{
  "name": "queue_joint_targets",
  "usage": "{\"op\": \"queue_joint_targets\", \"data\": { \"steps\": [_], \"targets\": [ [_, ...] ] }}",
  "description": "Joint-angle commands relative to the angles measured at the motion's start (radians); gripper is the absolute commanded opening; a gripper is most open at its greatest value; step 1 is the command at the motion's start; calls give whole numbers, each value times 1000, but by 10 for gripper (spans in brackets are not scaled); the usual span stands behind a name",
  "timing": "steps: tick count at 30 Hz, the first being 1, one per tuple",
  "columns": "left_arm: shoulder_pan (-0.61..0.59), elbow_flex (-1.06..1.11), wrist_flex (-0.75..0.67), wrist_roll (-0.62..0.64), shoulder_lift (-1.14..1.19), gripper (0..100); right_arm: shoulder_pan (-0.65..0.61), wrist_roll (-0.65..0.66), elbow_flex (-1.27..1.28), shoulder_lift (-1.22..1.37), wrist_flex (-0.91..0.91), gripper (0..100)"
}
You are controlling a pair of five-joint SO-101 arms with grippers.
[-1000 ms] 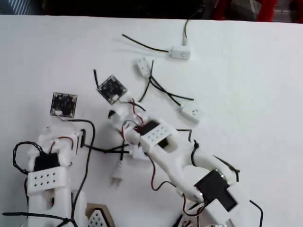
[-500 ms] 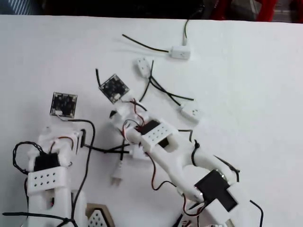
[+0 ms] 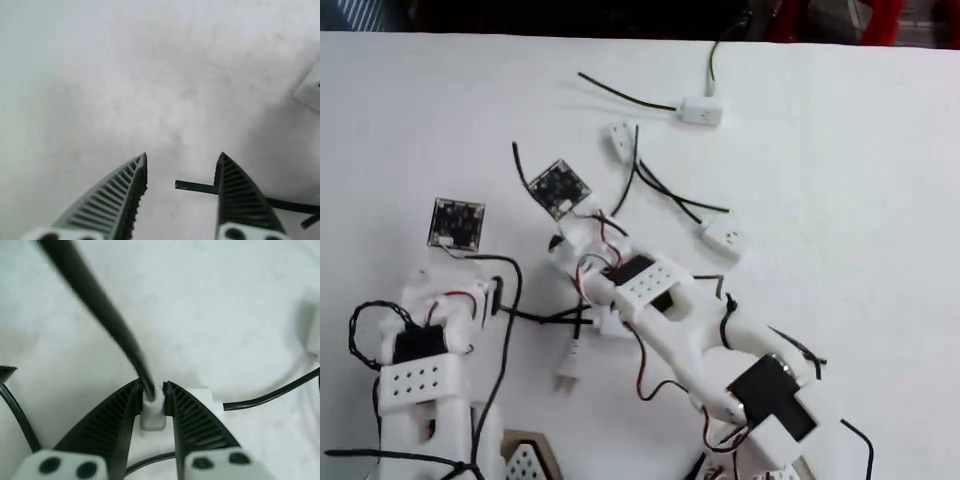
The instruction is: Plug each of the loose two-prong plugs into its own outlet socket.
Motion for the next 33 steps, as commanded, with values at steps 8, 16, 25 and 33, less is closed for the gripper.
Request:
{"op": "queue_joint_targets", "data": {
  "steps": [8,16,25,33],
  "targets": [
    [-10,0,-14,-12,-27,225,-10,40,-17,4,130,18],
    [-10,0,-14,-12,-27,225,-5,40,-14,10,168,18],
    [-10,0,-14,-12,-27,225,41,44,-14,13,232,18],
    [-10,0,-14,-12,-27,225,41,37,-14,-35,357,18]
  ]
}}
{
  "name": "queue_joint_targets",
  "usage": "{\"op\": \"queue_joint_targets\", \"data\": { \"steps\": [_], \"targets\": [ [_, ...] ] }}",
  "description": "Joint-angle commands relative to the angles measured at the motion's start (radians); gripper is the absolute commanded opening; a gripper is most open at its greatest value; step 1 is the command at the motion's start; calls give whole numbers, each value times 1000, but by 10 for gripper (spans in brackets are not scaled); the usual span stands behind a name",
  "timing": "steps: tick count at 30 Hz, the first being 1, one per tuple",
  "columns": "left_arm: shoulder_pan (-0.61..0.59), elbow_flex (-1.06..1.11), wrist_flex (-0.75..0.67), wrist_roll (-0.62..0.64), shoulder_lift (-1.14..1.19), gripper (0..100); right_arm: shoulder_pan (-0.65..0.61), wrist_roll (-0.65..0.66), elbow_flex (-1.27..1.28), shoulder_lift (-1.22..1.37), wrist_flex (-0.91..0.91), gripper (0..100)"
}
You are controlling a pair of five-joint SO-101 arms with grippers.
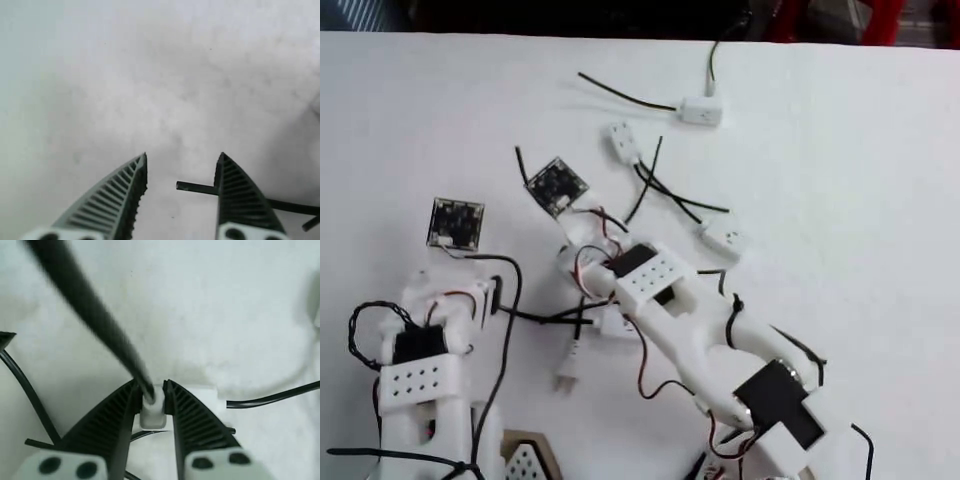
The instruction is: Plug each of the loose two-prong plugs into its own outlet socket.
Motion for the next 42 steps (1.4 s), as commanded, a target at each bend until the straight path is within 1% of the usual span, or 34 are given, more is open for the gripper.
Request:
{"op": "queue_joint_targets", "data": {
  "steps": [1,7,14,19,22,25,31,35,38,42],
  "targets": [
    [-8,0,-14,-12,-21,225,22,2,6,-4,96,18],
    [-8,0,-14,-12,-21,225,25,5,6,-4,150,18],
    [-8,0,-14,-12,-21,225,87,9,2,-36,163,18],
    [-7,0,-14,-12,-21,225,82,11,11,-84,217,18],
    [-7,0,-14,-12,-21,225,82,11,11,-68,217,17],
    [-7,0,-14,-12,-21,225,79,11,6,-38,177,17],
    [-7,0,-14,-12,-21,225,67,0,11,-39,31,17],
    [-7,0,-14,-14,-21,225,70,-61,12,-87,12,17],
    [-7,0,-14,-14,-21,225,67,-63,35,-102,-1,17],
    [-7,0,-14,-14,-21,225,68,-68,97,-136,-96,17]
  ]
}}
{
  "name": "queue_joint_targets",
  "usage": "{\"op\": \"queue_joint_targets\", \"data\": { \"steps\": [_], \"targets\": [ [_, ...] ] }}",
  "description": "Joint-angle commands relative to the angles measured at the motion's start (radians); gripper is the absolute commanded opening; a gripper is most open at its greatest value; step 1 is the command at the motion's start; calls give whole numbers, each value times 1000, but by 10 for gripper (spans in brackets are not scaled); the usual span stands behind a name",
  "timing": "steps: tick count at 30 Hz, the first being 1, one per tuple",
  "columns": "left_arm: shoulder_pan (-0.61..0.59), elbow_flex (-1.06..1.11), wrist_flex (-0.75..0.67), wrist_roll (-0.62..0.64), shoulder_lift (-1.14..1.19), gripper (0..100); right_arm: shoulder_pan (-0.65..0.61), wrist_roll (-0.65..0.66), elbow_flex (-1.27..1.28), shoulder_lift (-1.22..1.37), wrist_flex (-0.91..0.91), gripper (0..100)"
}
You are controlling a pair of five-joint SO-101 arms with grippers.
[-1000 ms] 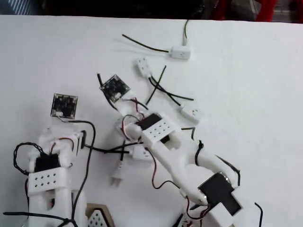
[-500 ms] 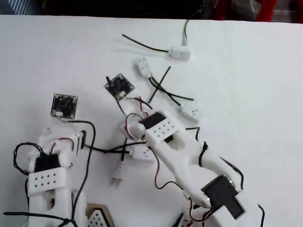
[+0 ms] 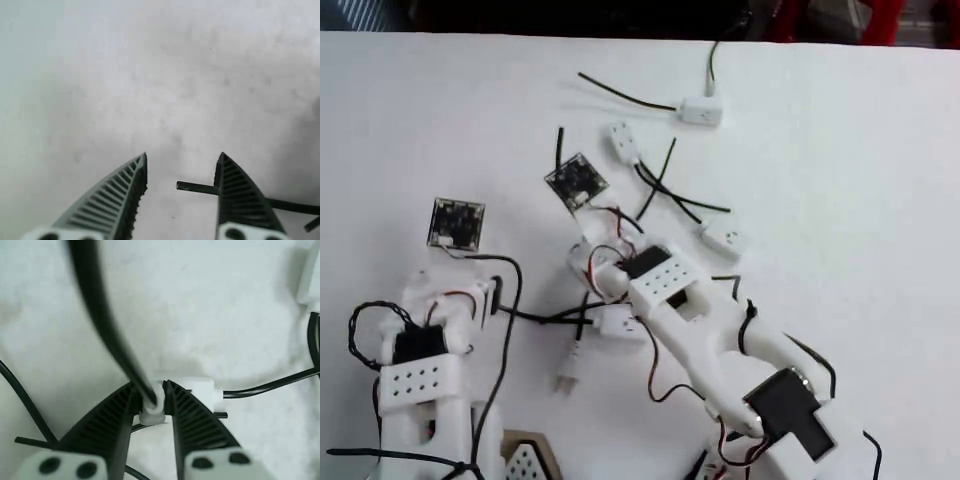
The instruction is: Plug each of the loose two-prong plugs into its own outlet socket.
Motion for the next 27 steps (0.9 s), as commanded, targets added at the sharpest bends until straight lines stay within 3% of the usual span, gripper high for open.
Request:
{"op": "queue_joint_targets", "data": {
  "steps": [1,7,18,27],
  "targets": [
    [-7,0,-14,-8,-21,225,18,-12,52,-59,-70,17],
    [-7,0,-14,-8,-21,225,15,-54,152,-225,-143,17],
    [-7,0,-14,-8,-21,225,13,-63,166,-226,-286,17],
    [-4,0,-14,-8,-21,225,-8,-63,147,-216,-202,17]
  ]
}}
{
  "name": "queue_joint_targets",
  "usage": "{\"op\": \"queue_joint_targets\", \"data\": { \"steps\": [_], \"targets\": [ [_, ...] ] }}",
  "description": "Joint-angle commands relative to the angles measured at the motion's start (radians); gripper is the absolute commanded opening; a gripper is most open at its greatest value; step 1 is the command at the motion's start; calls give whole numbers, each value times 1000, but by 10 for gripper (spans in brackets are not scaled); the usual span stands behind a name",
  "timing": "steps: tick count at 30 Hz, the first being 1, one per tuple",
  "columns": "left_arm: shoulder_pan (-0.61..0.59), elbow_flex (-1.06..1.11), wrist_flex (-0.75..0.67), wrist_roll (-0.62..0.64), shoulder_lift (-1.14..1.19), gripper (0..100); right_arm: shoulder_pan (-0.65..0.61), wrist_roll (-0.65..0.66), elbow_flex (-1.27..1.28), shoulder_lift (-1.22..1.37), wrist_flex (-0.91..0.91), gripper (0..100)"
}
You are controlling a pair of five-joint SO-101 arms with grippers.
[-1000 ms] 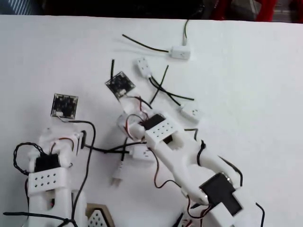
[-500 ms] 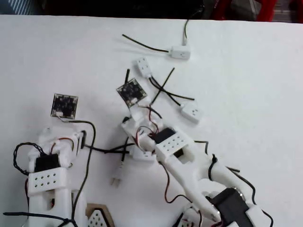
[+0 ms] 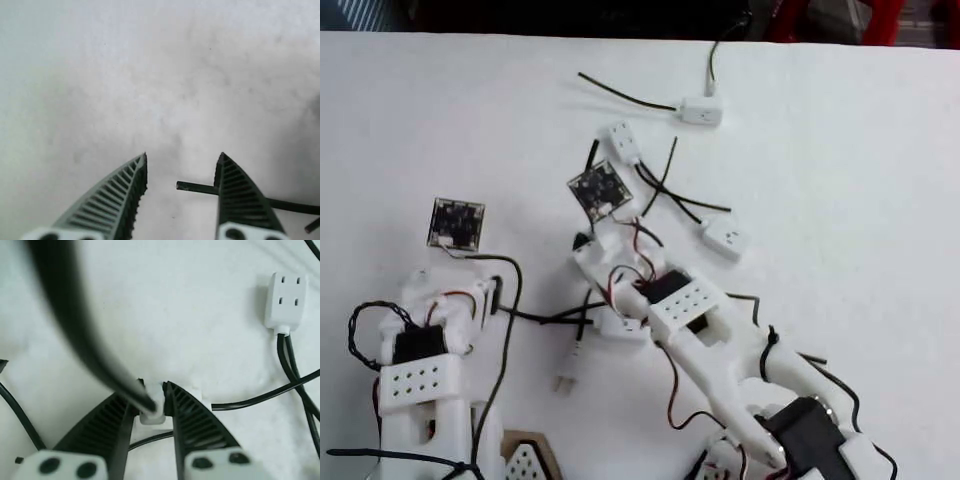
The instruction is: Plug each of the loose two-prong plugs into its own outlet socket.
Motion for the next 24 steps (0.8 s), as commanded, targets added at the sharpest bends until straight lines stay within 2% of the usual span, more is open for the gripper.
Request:
{"op": "queue_joint_targets", "data": {
  "steps": [1,10,24],
  "targets": [
    [-4,0,-14,-8,-21,225,-24,-8,-26,-28,39,17],
    [-4,0,-14,-8,-21,225,-35,-8,-83,104,33,17],
    [-5,0,-14,-8,-21,225,-18,-8,-126,108,33,17]
  ]
}}
